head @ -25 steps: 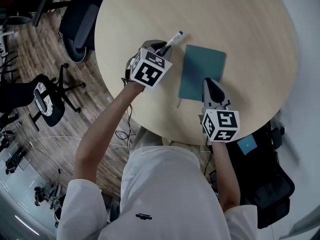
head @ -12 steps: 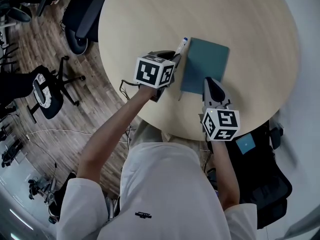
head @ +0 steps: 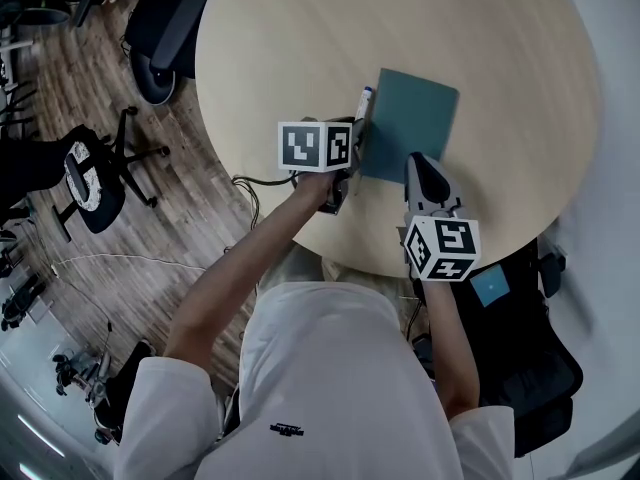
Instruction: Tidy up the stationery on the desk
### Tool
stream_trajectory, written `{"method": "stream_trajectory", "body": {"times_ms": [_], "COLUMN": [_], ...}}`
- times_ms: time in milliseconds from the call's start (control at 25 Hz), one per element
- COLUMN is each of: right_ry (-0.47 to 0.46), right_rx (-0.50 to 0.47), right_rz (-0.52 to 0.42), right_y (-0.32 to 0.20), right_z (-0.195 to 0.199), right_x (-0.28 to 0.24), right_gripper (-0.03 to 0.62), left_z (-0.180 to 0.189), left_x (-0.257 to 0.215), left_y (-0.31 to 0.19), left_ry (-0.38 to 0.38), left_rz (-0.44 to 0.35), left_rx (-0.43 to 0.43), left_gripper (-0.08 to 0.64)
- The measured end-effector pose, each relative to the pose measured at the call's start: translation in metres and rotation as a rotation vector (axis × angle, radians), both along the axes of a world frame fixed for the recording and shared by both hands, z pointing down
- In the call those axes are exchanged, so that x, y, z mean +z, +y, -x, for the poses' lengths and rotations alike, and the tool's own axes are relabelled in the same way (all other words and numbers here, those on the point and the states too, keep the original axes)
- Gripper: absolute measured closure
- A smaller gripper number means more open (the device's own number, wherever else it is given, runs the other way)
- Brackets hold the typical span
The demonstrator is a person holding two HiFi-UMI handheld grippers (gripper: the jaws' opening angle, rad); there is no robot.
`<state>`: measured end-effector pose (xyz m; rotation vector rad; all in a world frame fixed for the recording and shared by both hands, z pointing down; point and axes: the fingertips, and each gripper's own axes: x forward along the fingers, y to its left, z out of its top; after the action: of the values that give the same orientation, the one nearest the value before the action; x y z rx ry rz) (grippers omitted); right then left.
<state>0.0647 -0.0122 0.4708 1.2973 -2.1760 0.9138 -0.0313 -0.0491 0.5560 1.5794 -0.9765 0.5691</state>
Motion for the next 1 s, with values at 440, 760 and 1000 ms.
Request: {"method": "stream_trajectory", "body": {"times_ms": [440, 760, 1000], "right_ry": [-0.003, -0.004, 0.001], "right_rx": [0.022, 0.024, 0.031], "right_rz": [0.008, 0.011, 0.007], "right_y": [0.009, 0.014, 0.015], "right_z": [-0.015, -0.016, -0.017], "right_x": [0.004, 0.004, 0.002], "right_gripper": [0.548, 0.548, 0.548], "left_z": [-0.012, -0.013, -0.011], "left_x": [0.002, 0.006, 0.002], "left_y": [0.015, 0.021, 0.022], "left_ry": [0.032, -0.013, -0.011], "left_rz": [-0.017, -0.036, -0.056], "left_rx": [-0.026, 0.079, 0.087], "left_gripper": [0.483, 0.483, 0.483]}}
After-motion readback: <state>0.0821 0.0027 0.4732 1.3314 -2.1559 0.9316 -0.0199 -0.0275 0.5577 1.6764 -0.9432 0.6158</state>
